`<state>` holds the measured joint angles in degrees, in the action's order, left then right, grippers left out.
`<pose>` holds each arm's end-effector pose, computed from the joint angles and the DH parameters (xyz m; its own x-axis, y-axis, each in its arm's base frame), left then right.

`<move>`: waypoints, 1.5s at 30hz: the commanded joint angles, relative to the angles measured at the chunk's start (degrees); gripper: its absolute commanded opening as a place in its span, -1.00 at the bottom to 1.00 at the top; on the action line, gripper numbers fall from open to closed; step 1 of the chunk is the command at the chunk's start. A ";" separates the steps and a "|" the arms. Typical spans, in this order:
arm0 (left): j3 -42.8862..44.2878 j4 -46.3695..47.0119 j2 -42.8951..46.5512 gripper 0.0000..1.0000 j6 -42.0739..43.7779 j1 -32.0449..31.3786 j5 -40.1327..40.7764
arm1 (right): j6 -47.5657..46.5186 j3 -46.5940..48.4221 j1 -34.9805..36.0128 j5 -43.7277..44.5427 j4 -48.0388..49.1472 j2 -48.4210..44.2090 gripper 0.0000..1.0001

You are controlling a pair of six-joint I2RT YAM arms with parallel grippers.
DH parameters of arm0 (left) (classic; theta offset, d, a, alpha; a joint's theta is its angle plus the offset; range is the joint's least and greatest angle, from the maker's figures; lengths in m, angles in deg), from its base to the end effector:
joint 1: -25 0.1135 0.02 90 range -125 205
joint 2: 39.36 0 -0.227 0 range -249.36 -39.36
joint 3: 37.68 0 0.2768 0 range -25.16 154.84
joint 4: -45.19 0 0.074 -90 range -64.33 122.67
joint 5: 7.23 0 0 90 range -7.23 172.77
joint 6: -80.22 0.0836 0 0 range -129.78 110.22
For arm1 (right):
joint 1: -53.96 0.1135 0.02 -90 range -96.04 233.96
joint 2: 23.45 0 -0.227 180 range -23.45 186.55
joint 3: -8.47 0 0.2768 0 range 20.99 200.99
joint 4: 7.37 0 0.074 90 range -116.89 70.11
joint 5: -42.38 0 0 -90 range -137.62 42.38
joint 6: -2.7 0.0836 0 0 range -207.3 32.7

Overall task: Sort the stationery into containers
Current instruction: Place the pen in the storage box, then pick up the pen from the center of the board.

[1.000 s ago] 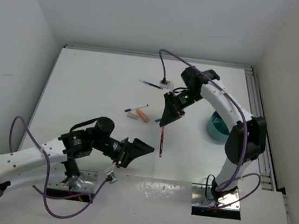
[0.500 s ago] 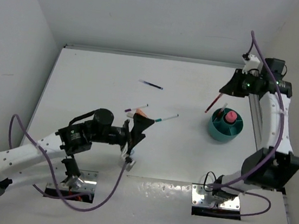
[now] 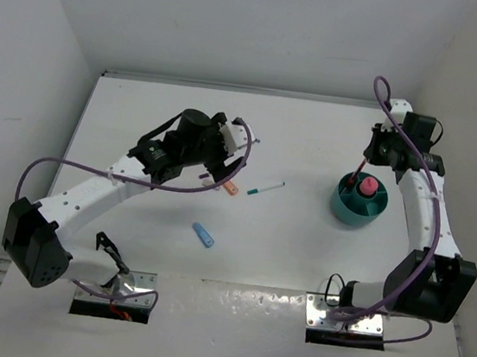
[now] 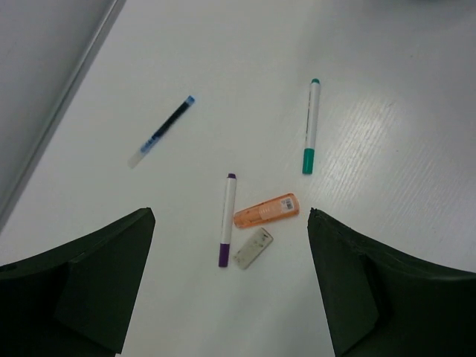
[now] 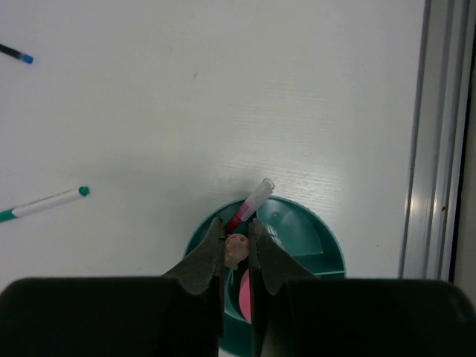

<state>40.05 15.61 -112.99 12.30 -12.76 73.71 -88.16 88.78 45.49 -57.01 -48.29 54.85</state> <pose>0.2872 -0.2391 0.2837 -0.0456 0.5049 -0.8620 0.7924 0.5438 0.2766 0.3703 -0.0414 0.2472 -0.6215 0.0776 -0.7796 0.0104 0.9958 0.0908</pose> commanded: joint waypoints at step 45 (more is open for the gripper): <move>53.17 -7.82 -63.83 0.46 15.54 21.94 -25.12 | 11.41 17.82 0.21 -11.09 -16.15 3.52 0.30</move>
<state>92.00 2.94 -174.54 29.72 8.61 52.99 -77.16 105.08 45.32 -66.82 -63.72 60.38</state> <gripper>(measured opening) 0.726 0.646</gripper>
